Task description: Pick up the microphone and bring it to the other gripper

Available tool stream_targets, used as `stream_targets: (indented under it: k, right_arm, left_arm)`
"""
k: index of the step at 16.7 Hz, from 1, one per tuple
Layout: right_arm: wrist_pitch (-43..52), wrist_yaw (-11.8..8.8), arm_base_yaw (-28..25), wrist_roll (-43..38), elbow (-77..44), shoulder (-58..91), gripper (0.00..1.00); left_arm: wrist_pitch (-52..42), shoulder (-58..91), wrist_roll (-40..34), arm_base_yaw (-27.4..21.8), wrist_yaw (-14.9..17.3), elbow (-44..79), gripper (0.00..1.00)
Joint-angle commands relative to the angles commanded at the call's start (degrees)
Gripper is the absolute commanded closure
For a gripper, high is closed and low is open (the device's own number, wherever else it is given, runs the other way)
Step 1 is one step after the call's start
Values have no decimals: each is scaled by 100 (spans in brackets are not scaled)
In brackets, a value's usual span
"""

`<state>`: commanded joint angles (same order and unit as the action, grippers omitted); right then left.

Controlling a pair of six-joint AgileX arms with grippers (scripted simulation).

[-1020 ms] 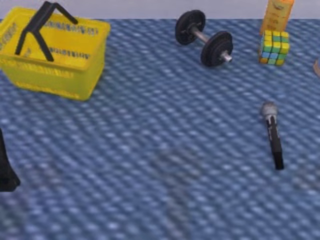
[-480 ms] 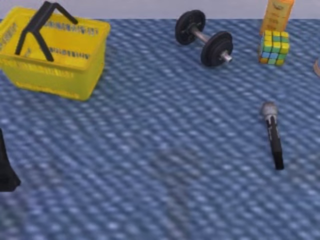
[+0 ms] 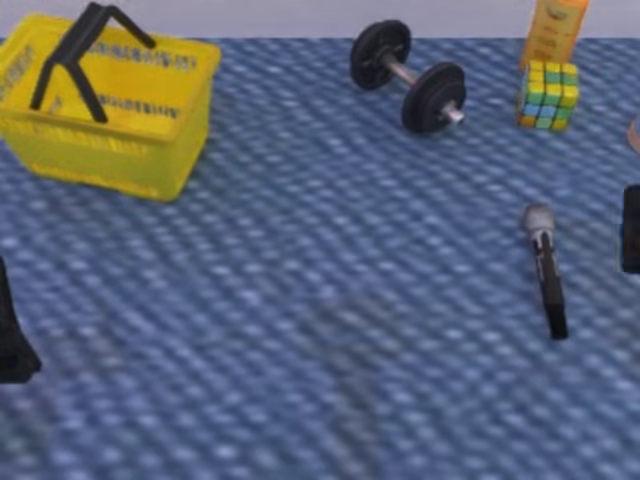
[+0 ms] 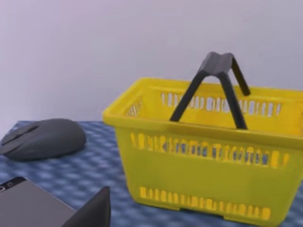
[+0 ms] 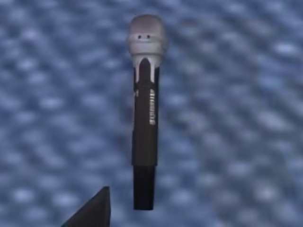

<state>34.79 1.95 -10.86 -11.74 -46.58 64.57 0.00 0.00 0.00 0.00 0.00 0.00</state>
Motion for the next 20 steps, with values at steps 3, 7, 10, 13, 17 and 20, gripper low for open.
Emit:
stream_targets:
  k: [3,7,10,13,17,20]
  right_arm:
    - [873,45,-270,-288,-1127,1679,0]
    - [1768,85,-564,-606,-2400,3297,0]
    - [2166,104,-705,-762,-3053,4065,0]
    - [2311,111,-761,-823,-3316,4372,0]
    - [2299,107,-731,-817,-3300,4356,0]
    - [2077,109,-734,-802,-3181,4481,0]
  left_arm:
    - [0,0,0,0,0,0,0]
    - [0,0,0,0,0,0,0]
    - [0,0,0,0,0,0,0]
    - [0,0,0,0,0,0,0]
    - [0,0,0,0,0,0,0]
    - [0,0,0,0,0,0,0]
